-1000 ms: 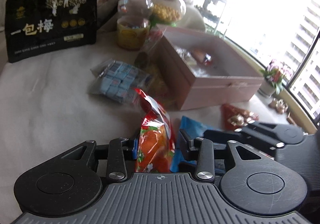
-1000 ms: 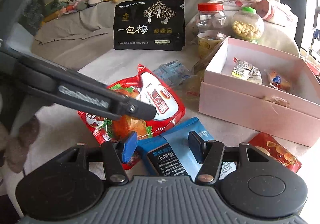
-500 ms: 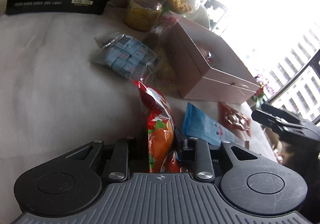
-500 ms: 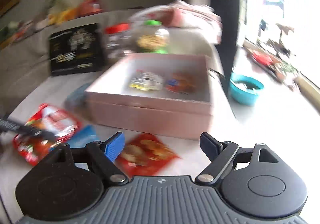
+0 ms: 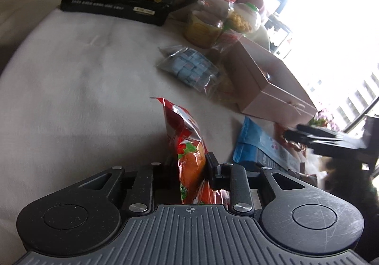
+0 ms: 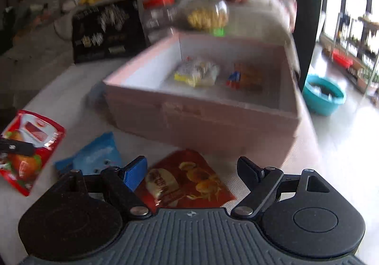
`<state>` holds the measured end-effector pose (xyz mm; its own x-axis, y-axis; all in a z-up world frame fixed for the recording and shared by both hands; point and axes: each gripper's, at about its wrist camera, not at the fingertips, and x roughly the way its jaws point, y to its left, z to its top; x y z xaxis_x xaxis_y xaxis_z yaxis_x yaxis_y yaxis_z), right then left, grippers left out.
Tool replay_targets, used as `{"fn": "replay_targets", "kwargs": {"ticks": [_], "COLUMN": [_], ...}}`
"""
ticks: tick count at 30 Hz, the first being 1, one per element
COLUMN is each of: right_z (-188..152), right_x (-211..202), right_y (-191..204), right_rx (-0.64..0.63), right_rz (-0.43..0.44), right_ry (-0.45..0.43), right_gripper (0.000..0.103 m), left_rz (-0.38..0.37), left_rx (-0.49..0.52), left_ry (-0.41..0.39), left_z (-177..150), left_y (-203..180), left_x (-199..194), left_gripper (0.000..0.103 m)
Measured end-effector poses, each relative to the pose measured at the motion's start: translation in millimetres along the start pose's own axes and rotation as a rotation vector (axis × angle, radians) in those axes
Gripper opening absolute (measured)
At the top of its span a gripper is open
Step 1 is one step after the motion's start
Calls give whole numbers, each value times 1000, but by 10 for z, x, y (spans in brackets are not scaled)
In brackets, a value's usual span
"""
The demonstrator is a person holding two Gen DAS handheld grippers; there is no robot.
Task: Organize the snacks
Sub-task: 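Carry the chicken-leg packet toward the pink box with left while right grasps the red egg-roll packet, then open the left gripper over the pink box while right releases the egg-roll packet into it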
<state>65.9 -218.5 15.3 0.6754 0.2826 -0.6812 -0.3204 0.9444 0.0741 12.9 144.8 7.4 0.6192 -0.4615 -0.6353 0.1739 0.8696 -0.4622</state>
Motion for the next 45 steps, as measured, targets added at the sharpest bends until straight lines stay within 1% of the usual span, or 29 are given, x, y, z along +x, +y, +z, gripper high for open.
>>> {"fn": "replay_targets", "kwargs": {"ticks": [2, 7, 10, 11, 12, 13, 15, 17, 23, 27, 33, 36, 38, 40, 43, 45], "right_z": [-25, -148, -185, -173, -164, -150, -145, -157, -182, -192, -254, -263, -234, -179, 11, 180], "right_x": [0, -156, -199, -199, -210, -213, -266, -348, -861, -1202, -1476, -1582, -1668, -1748, -1832, -1858], "right_y": [25, 238, 338, 348, 342, 335, 339, 378, 442, 444, 369, 307, 273, 238, 149, 69], "right_rx": [23, -31, -78, -78, -70, -58, -50, -71, -98, -113, -95, -79, -76, -79, -75, -63], "right_rz": [2, 62, 48, 44, 48, 56, 49, 37, 36, 15, -25, -33, -37, -47, -78, -104], "right_ry": [-6, 17, 17, 21, 25, 33, 30, 12, -87, -156, -207, -233, -262, -295, -351, -383], "right_gripper": [87, 87, 86, 85, 74, 71, 70, 70, 70, 70, 70, 70, 70, 70, 70, 70], "left_rz": [-2, 3, 2, 3, 2, -1, -10, -18, -52, -101, -193, -240, -277, -298, -306, -301], "left_rx": [-7, 13, 13, 14, 13, 12, 10, 28, 132, 209, 293, 305, 299, 305, 270, 240], "left_ry": [-9, -12, -10, -11, -11, -10, -9, -12, -54, -57, -19, -1, -5, -33, -110, -162], "left_z": [-21, -39, -40, -46, -46, -50, -63, -74, -120, -137, -161, -144, -63, 86, 441, 734], "left_y": [3, -32, -30, -33, -31, -34, -49, -97, -448, -777, -1273, -1458, -1555, -1639, -1713, -1754], "left_x": [-5, 7, 1, -3, -5, -13, -41, -93, -364, -469, -391, -303, -243, -201, -96, 49], "left_gripper": [29, 30, 30, 30, 29, 29, 29, 29, 29, 29, 29, 29, 29, 29, 29, 29]}}
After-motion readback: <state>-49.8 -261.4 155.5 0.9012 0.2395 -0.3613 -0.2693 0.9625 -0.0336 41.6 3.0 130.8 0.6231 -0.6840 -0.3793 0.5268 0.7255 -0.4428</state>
